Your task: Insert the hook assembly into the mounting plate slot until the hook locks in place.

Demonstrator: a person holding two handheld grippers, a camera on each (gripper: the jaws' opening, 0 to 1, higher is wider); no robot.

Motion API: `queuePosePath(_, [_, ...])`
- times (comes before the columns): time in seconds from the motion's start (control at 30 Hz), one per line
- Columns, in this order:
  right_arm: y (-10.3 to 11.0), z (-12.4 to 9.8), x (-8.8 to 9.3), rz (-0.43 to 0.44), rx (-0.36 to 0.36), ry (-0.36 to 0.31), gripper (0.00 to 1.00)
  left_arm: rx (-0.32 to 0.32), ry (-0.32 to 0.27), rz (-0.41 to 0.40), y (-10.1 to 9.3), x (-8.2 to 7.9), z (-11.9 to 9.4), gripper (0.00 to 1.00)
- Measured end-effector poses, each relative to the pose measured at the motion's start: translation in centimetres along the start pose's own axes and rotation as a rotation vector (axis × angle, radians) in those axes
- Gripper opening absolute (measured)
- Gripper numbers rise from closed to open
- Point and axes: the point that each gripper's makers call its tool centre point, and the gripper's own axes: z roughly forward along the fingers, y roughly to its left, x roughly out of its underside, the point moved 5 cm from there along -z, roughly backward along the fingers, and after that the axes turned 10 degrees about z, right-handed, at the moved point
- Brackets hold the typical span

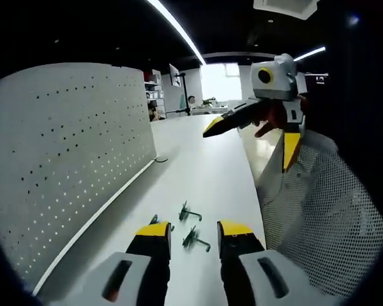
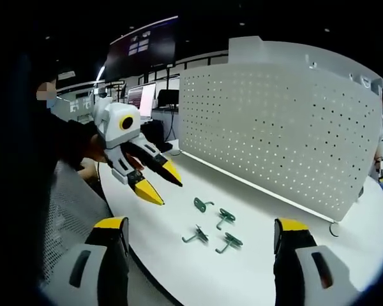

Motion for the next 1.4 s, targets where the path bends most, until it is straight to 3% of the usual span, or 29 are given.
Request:
queuePosePath(0.47, [0.1,0.2,0.4,0.002,-0.001,0.016,0.9,0.0,0.043,-0.002,0.7,2.9,2.5,0.2])
queuePosePath(0.9, [0.3,0.4,0.9,0.003,-0.003,0.038,0.88,0.047,0.09,0.038,0.4,4.9,4.8,0.15])
queuePosePath(1.4, [0.2,0.6,1.4,0.012,-0.004,0.077,0.88,0.054,0.064,-0.011,0.9,6.3,5.8,0.09])
